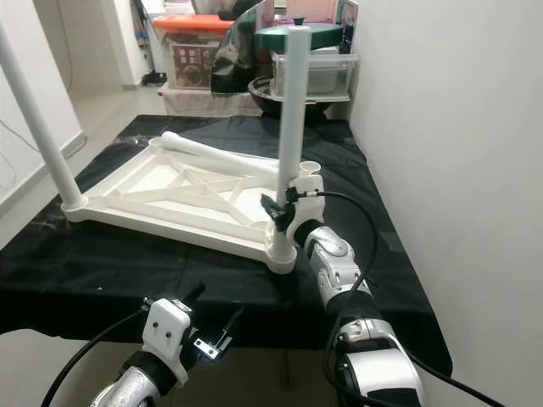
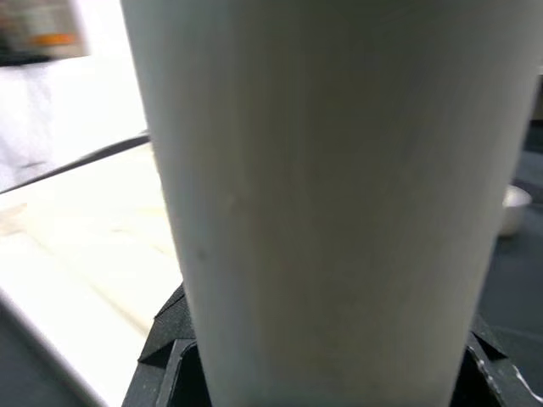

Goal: Building children table

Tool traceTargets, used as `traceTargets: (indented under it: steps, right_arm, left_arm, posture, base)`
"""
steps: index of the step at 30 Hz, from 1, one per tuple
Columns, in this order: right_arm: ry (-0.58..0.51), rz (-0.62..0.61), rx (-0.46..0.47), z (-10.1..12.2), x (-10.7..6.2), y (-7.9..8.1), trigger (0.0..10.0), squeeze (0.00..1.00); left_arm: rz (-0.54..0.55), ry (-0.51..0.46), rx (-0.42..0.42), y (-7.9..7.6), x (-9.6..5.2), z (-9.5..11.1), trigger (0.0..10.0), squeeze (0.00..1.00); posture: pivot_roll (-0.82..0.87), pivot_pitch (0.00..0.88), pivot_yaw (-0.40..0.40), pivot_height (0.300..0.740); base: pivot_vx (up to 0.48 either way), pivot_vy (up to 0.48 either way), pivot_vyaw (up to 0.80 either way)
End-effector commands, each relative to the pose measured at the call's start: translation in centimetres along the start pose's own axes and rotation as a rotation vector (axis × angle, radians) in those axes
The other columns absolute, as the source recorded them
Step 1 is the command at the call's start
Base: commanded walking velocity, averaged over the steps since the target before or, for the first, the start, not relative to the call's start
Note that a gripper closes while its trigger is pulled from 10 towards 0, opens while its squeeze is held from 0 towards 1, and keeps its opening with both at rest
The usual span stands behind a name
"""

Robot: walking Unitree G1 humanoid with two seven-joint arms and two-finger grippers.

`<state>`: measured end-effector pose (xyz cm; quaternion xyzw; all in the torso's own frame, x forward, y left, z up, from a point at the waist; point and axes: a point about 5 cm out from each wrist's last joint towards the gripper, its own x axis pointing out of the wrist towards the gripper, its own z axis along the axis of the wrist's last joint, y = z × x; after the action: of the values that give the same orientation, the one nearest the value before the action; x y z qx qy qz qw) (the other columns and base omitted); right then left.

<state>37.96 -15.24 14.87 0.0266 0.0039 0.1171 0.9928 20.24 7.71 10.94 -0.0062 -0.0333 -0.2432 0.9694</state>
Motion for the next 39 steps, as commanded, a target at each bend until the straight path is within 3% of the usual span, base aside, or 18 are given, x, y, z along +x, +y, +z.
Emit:
traceTargets:
  steps: [1, 2, 4, 6, 13, 14, 17, 18, 21, 22, 23, 30, 35, 36, 39]
  right_arm:
    - [0.054, -0.28, 0.045, -1.8, -1.4, -2.7, 0.0, 0.0]
    - [0.054, -0.28, 0.045, -1.8, -1.4, -2.7, 0.0, 0.0]
    - [0.093, -0.567, 0.034, -2.8, -2.7, -3.9, 0.0, 0.0]
    - [0.152, -0.706, 0.073, -3.8, -3.5, -3.9, 0.0, 0.0]
    - [0.166, -0.726, 0.096, -4.1, -3.2, -3.0, 0.0, 0.0]
    - [0.152, -0.679, 0.117, -4.0, -2.5, -2.1, 10.0, 0.0]
    - [0.143, -0.645, 0.132, -3.9, -2.1, -1.6, 10.0, 0.0]
    - [0.104, -0.59, 0.127, -3.5, -1.7, -0.9, 10.0, 1.0]
    - [0.042, -0.527, 0.105, -2.7, -1.5, -0.1, 10.0, 1.0]
    - [0.043, -0.52, 0.106, -2.6, -1.6, 0.0, 10.0, 0.9]
    - [0.038, -0.51, 0.103, -2.6, -1.6, 0.1, 10.0, 0.0]
    - [0.02, -0.469, 0.06, -2.6, -2.4, 0.0, 10.0, 0.0]
    - [0.033, -0.414, 0.029, -3.9, -4.5, -1.2, 10.0, 0.0]
    - [0.043, -0.406, 0.048, -4.4, -5.5, -1.8, 10.0, 0.0]
    - [0.044, -0.4, 0.057, -4.6, -6.0, -1.9, 10.0, 0.0]
  left_arm:
    - [0.004, 0.018, -0.01, 0.1, 0.0, -0.3, 10.0, 0.0]
    - [0.004, 0.018, -0.01, 0.1, 0.0, -0.3, 10.0, 0.0]
    - [0.005, 0.019, -0.008, 0.1, -0.1, -0.3, 10.0, 0.0]
    - [0.005, 0.019, -0.008, 0.1, -0.1, -0.3, 10.0, 0.0]
    - [0.005, 0.02, -0.008, 0.1, -0.1, -0.3, 10.0, 0.0]
    - [0.005, 0.02, -0.008, 0.1, -0.1, -0.3, 10.0, 0.0]
    - [0.005, 0.02, -0.008, 0.1, -0.1, -0.3, 10.0, 0.0]
    - [0.005, 0.02, -0.008, 0.2, -0.1, -0.3, 10.0, 0.0]
    - [0.006, 0.021, -0.008, 0.2, -0.1, -0.3, 10.0, 0.0]
    - [0.006, 0.021, -0.008, 0.2, -0.1, -0.3, 10.0, 0.0]
    - [0.006, 0.021, -0.009, 0.2, -0.1, -0.3, 10.0, 0.0]
    - [0.007, 0.022, -0.009, 0.2, -0.1, -0.3, 10.0, 0.0]
    - [0.008, 0.022, -0.01, 0.2, -0.1, -0.3, 10.0, 0.0]
    - [0.008, 0.023, -0.011, 0.2, -0.1, -0.3, 10.0, 0.0]
    - [0.008, 0.023, -0.011, 0.2, -0.2, -0.3, 10.0, 0.0]
  posture:
    - [-0.01, 0.0, 0.002, 0.74]
    - [-0.01, 0.0, 0.002, 0.74]
    - [-0.01, 0.0, 0.002, 0.74]
    - [-0.01, 0.0, 0.002, 0.74]
    - [-0.01, 0.0, 0.002, 0.74]
    - [-0.01, 0.0, -0.002, 0.74]
    - [-0.01, 0.0, -0.002, 0.74]
    - [-0.01, 0.0, -0.002, 0.74]
    - [-0.01, 0.0, -0.002, 0.74]
    - [-0.01, 0.0, -0.002, 0.74]
    - [-0.01, 0.0, -0.002, 0.74]
    - [-0.01, 0.0, -0.002, 0.74]
    - [-0.02, 0.0, -0.004, 0.74]
    - [-0.02, 0.0, -0.002, 0.74]
    - [-0.02, 0.0, -0.002, 0.74]
  base:
    - [0.0, 0.0, 0.0]
    - [0.0, 0.0, 0.0]
    - [0.0, 0.0, 0.0]
    - [0.0, 0.0, 0.0]
    - [0.0, 0.0, 0.0]
    - [0.0, 0.0, 0.0]
    - [0.0, 0.0, 0.0]
    - [0.0, 0.0, 0.0]
    - [0.0, 0.0, 0.0]
    - [0.0, 0.0, 0.0]
    - [0.0, 0.0, 0.0]
    - [0.0, 0.0, 0.0]
    - [0.0, 0.0, 0.0]
    - [0.0, 0.0, 0.0]
    - [0.0, 0.0, 0.0]
